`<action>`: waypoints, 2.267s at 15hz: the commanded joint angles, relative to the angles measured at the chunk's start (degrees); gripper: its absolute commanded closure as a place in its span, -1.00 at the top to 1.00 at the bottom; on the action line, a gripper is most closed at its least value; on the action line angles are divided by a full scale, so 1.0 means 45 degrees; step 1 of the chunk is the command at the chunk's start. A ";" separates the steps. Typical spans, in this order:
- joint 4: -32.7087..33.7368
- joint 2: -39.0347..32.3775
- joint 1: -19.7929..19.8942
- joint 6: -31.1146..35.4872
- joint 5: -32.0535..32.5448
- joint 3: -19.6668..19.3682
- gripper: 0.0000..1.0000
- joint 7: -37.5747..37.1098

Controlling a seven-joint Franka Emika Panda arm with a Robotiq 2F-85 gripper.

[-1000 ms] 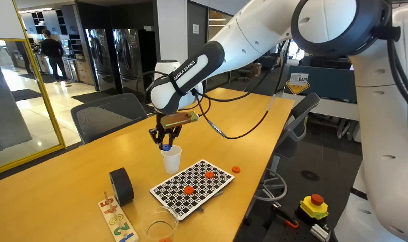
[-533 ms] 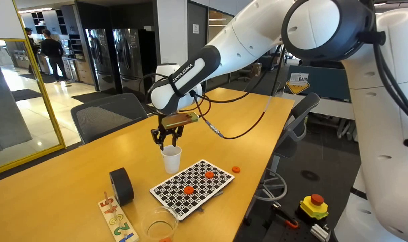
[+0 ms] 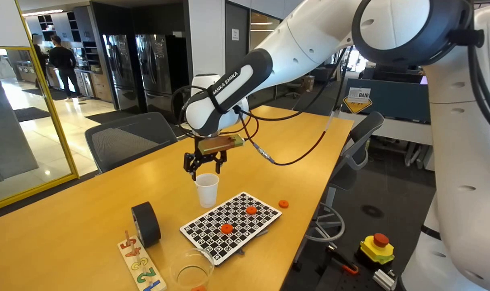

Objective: Pick up the blue and yellow objects from the table and put them in the cups

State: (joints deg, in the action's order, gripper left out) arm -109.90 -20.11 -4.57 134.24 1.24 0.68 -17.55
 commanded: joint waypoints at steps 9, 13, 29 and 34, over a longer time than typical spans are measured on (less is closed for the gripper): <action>-0.4603 0.2195 -0.0090 0.0388 -0.2172 0.0881 1.00 0.0828; -0.4799 0.1637 -0.0176 0.0672 -0.1974 0.0871 1.00 0.0610; -0.4929 0.0656 -0.0761 0.2185 -0.0687 0.0251 1.00 -0.0401; -0.5143 0.0857 -0.0913 0.2267 -0.0098 0.0140 1.00 -0.0723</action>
State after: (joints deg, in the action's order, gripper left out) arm -131.33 -18.34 -7.35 143.38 -0.88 2.20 -18.98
